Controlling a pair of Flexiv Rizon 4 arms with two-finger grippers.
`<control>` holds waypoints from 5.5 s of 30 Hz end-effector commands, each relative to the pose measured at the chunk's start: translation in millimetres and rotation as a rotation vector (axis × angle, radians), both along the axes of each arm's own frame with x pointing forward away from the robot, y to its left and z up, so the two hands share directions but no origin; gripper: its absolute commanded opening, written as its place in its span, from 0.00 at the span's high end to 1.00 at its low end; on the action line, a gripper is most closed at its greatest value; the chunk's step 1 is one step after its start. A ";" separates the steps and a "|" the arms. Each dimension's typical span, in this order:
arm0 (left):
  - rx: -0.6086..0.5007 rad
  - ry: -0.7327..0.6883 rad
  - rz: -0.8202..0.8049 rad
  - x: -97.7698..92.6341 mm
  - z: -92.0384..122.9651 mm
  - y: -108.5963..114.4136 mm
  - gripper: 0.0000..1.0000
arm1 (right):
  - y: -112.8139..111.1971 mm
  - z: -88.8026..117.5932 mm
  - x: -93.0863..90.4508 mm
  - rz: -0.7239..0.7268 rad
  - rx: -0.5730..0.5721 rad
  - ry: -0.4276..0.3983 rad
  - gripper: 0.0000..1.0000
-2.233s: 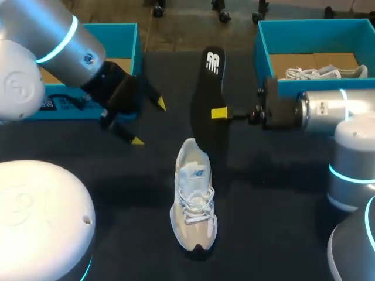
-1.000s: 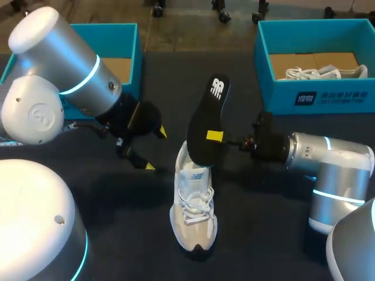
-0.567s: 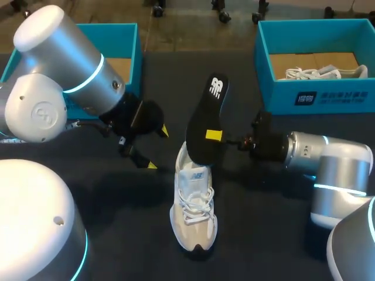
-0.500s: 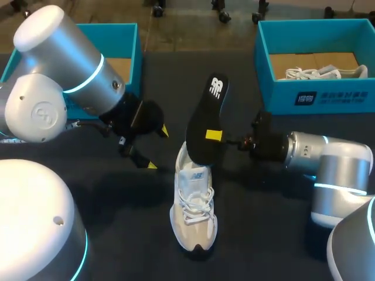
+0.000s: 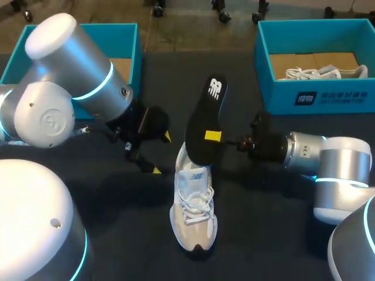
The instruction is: Take the shoe out of the shoebox, open the shoe tongue, remove and reinsert the insole, then place the shoe into the shoebox
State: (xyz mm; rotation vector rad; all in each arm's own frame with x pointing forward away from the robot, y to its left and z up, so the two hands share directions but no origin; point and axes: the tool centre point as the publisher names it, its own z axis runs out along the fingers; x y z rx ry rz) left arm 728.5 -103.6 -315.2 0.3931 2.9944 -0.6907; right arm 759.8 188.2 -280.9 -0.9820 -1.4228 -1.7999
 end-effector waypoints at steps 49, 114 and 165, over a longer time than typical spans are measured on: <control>-0.033 0.092 0.054 13.3 -36.0 3.6 0.00 | 8.9 6.7 32.1 0.043 -0.113 -0.206 1.00; -0.025 0.086 0.111 10.5 -47.9 -12.8 0.00 | 23.1 -24.4 13.9 -0.164 -0.135 -0.318 1.00; -0.003 0.105 0.105 10.5 -49.2 -14.9 0.00 | 23.3 -72.4 -29.2 0.037 -0.221 -0.180 1.00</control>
